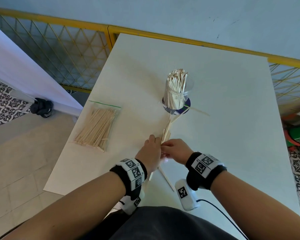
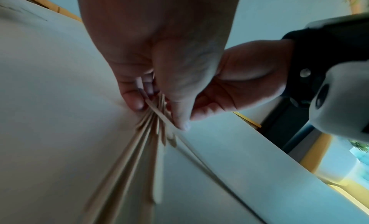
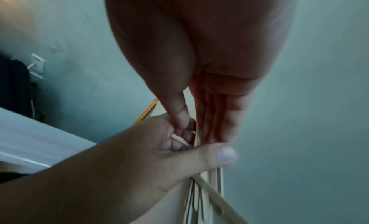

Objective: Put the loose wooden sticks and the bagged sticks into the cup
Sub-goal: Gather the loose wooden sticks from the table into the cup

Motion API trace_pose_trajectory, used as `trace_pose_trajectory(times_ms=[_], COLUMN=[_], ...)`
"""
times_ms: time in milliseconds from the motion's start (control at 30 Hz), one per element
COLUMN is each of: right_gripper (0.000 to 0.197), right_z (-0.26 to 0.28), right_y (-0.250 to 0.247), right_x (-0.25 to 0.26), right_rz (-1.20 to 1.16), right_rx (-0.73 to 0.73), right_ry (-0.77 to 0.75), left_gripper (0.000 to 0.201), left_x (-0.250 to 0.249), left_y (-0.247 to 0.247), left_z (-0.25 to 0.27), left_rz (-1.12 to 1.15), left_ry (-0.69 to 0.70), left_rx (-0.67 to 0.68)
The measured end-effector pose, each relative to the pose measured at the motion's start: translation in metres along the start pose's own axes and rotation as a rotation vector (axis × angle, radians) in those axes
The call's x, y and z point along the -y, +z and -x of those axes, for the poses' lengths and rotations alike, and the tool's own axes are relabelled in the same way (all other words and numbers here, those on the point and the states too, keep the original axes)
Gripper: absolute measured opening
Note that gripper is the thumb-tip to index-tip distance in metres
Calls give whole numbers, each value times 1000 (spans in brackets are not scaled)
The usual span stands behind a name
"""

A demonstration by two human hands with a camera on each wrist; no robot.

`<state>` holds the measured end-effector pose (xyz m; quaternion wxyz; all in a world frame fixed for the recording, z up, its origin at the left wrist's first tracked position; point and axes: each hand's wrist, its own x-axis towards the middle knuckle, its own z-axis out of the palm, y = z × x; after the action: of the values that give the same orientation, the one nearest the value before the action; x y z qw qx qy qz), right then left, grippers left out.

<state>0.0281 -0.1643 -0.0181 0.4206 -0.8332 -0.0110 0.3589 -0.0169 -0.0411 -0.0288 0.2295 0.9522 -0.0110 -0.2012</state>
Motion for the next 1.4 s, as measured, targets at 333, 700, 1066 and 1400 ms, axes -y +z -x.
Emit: trace_pose_trajectory(times_ms=[333,700,1066,1400], right_gripper=[31,27,14,70], right_z=[-45,-79,-47,-51], right_y=[-84,-105,-101,-78], right_x=[-15,-14,-12,-5], right_rz=[289,643,441,990], right_rx=[-511,-480,-396,-139], right_ry=[-17,-15,64,-256], left_gripper=[30,35,11,21], left_x=[-4,-6,32,51], left_y=[-13,-16,-48,-59], left_z=[-21,-44,-36,-13], left_rz=[-79,-198,299,479], left_ry=[-74,-187,-129,37], left_rx=[50,209,29,-1])
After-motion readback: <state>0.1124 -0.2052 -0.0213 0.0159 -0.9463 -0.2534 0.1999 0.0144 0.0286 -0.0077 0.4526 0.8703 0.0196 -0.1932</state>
